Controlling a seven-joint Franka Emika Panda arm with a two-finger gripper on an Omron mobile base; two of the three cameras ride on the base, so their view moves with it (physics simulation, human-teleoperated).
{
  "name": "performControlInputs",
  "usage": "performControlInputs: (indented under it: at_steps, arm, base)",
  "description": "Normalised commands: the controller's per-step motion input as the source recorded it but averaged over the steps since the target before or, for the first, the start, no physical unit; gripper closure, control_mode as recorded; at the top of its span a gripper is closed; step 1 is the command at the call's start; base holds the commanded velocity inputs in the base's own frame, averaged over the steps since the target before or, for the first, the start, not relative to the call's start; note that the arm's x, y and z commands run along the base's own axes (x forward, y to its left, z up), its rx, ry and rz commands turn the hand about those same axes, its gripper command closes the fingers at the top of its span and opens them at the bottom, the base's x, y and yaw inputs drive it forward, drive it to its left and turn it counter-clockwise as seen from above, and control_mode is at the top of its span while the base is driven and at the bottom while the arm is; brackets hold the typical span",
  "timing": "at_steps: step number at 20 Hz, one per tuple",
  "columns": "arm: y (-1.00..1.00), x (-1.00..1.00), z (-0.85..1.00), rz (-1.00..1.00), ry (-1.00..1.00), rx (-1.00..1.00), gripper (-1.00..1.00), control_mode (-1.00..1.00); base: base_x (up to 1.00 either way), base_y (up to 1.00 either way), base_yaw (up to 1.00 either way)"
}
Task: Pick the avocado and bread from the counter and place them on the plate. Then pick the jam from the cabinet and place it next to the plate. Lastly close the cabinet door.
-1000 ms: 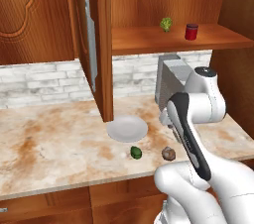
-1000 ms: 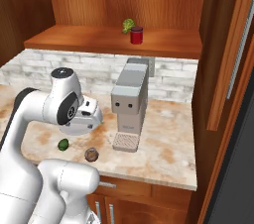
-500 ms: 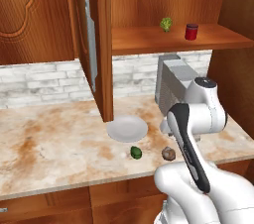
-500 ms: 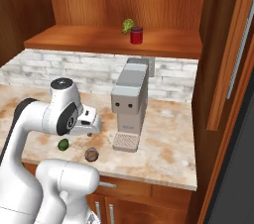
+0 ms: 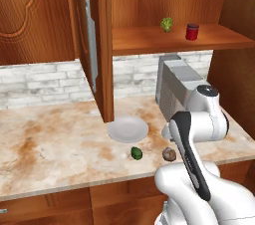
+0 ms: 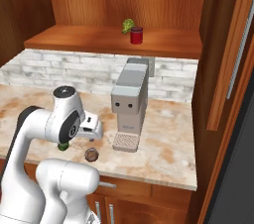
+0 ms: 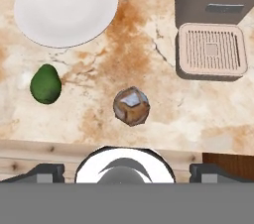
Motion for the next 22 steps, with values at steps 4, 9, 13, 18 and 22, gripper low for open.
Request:
performControlInputs:
  at_steps: [4,9,13,18,22]
  arm:
    - [-0.03,0.0,-0.12,0.0,0.0,0.0,-1.0,-1.0]
    - [0.0,0.0,-0.17,0.0,0.0,0.0,-1.0,-1.0]
    - [0.0,0.0,-0.22,0.0,0.0,0.0,-1.0,-1.0]
    - [0.0,0.0,-0.24,0.0,0.0,0.0,-1.0,-1.0]
    - [0.0,0.0,-0.25,0.0,0.0,0.0,-1.0,-1.0]
  base:
    - [0.0,0.0,0.0]
    - [0.0,0.0,0.0]
    - [0.0,0.0,0.0]
    - [0.0,0.0,0.0]
    - [0.0,0.0,0.0]
